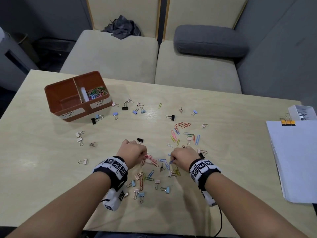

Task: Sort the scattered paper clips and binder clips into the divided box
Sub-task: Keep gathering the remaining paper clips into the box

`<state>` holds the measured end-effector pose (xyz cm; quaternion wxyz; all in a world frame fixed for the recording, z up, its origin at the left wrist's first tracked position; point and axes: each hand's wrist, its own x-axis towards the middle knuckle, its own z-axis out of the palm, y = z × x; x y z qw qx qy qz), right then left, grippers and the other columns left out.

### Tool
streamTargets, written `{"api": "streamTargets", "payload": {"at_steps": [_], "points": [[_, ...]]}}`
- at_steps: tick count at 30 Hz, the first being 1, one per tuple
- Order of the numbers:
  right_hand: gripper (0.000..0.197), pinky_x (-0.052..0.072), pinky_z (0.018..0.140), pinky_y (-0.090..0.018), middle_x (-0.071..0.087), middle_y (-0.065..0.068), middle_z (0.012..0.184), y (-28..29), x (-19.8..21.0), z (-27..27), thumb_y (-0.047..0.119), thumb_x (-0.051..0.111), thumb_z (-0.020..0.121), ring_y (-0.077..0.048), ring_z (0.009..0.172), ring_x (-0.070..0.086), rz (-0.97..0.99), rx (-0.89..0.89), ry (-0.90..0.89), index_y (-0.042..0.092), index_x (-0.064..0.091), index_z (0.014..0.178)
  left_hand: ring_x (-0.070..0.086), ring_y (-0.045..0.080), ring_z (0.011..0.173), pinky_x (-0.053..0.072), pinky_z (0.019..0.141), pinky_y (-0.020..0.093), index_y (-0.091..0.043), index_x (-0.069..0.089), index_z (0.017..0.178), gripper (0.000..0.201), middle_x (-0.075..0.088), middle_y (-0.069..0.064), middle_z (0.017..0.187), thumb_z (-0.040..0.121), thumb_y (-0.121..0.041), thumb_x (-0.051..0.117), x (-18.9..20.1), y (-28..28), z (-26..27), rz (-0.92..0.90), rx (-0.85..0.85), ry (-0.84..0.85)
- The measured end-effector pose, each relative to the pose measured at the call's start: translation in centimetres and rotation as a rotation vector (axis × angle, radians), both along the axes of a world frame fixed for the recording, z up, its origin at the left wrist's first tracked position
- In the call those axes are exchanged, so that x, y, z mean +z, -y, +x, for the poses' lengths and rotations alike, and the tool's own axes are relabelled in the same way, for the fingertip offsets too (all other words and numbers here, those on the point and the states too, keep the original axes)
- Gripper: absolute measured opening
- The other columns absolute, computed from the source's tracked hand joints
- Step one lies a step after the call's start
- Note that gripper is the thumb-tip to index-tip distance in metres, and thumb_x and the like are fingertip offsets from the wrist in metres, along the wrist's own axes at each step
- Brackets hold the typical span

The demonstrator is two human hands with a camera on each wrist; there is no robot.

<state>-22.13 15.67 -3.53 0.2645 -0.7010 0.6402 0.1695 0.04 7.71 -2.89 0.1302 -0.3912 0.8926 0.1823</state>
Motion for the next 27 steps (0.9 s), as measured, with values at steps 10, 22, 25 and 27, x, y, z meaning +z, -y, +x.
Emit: {"api": "streamTargets", "payload": {"at_steps": [10, 22, 25, 27], "points": [[0.026, 0.043, 0.088, -0.035, 0.061, -0.003, 0.113, -0.6, 0.2, 0.3, 0.034, 0.045, 0.097, -0.026, 0.104, 0.059, -0.001, -0.004, -0.001, 0.019, 0.064, 0.107, 0.051, 0.012, 0.103, 0.029, 0.090, 0.033, -0.029, 0.061, 0.091, 0.015, 0.065, -0.013, 0.093, 0.088, -0.043, 0.055, 0.4, -0.3, 0.6, 0.103, 0.079, -0.011], [0.025, 0.046, 0.086, -0.035, 0.063, -0.002, 0.116, -1.2, 0.8, 0.8, 0.024, 0.042, 0.096, -0.024, 0.106, 0.059, -0.024, -0.113, 0.073, 0.020, 0.061, 0.113, 0.050, 0.018, 0.103, 0.031, 0.085, 0.035, -0.028, 0.060, 0.090, 0.013, 0.066, -0.009, 0.093, 0.090, -0.036, 0.050, -0.6, -3.5, 0.4, -0.001, 0.240, 0.036], [0.024, 0.045, 0.086, -0.033, 0.063, 0.000, 0.115, -0.9, 1.0, 1.3, 0.026, 0.044, 0.097, -0.022, 0.106, 0.058, -0.046, -0.141, 0.141, 0.020, 0.061, 0.113, 0.051, 0.018, 0.105, 0.031, 0.089, 0.035, -0.032, 0.056, 0.103, 0.015, 0.068, -0.010, 0.094, 0.089, -0.038, 0.055, -0.8, -3.5, 0.3, 0.038, 0.304, 0.011], [0.024, 0.046, 0.086, -0.034, 0.063, -0.001, 0.114, -0.5, 1.0, 2.0, 0.026, 0.045, 0.096, -0.022, 0.105, 0.058, -0.049, -0.135, 0.164, 0.020, 0.061, 0.113, 0.052, 0.018, 0.107, 0.032, 0.092, 0.036, -0.031, 0.053, 0.111, 0.025, 0.068, -0.008, 0.097, 0.088, -0.039, 0.058, -1.0, -3.5, 0.1, 0.059, 0.350, 0.042]]}}
